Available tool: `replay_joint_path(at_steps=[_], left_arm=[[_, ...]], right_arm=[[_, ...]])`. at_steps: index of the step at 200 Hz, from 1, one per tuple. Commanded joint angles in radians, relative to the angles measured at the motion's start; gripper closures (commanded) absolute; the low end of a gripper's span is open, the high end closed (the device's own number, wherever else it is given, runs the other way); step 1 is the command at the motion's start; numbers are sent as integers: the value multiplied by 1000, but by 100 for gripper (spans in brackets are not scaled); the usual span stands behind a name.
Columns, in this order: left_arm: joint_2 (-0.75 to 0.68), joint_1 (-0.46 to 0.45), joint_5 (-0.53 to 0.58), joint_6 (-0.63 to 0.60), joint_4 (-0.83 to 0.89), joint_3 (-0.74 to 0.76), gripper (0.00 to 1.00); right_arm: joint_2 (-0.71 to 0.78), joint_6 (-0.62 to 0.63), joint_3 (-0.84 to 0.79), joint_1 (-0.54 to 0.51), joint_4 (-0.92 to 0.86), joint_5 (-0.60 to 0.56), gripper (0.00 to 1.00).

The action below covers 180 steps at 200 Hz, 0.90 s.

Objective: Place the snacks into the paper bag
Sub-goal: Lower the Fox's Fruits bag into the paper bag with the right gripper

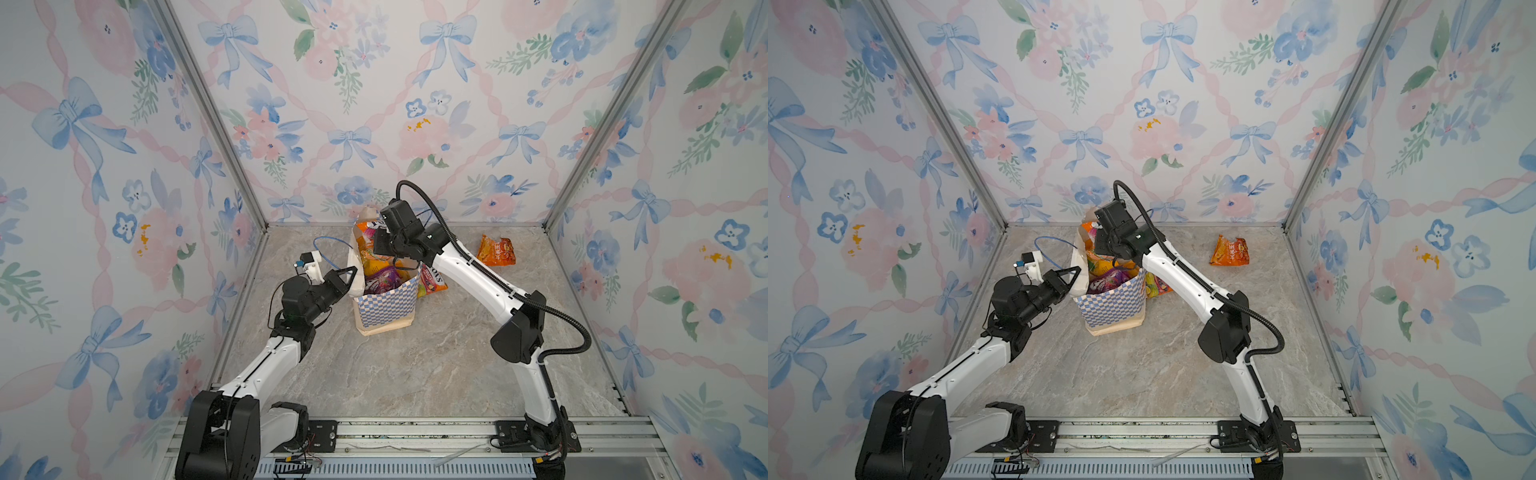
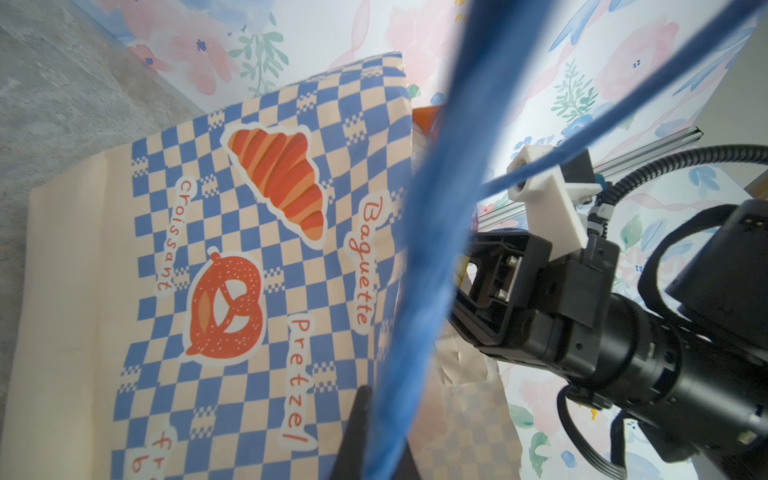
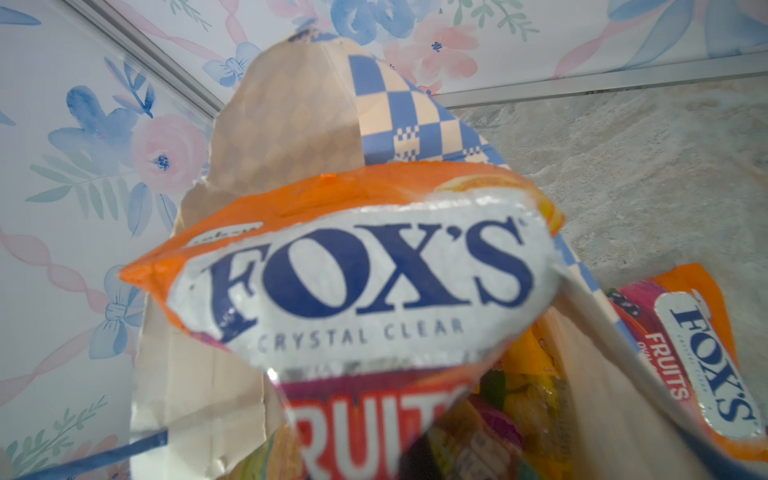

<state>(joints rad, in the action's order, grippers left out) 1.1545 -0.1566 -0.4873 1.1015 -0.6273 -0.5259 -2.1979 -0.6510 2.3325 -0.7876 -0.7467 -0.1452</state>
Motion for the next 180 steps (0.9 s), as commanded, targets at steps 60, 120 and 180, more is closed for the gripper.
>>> replay_joint_path(at_steps=[60,120,180], left_arm=[[-5,-3,-19,0,-2,9,100],[-4,-1,-7,-2,-3,21,100],[-28,-1,-4,0,-2,29,100]], right_arm=[[-56,19,89,-16,-21,-10,57],[-41,75,93,-21,-34,7,49],[44,234,116,-41,-62,157,28]])
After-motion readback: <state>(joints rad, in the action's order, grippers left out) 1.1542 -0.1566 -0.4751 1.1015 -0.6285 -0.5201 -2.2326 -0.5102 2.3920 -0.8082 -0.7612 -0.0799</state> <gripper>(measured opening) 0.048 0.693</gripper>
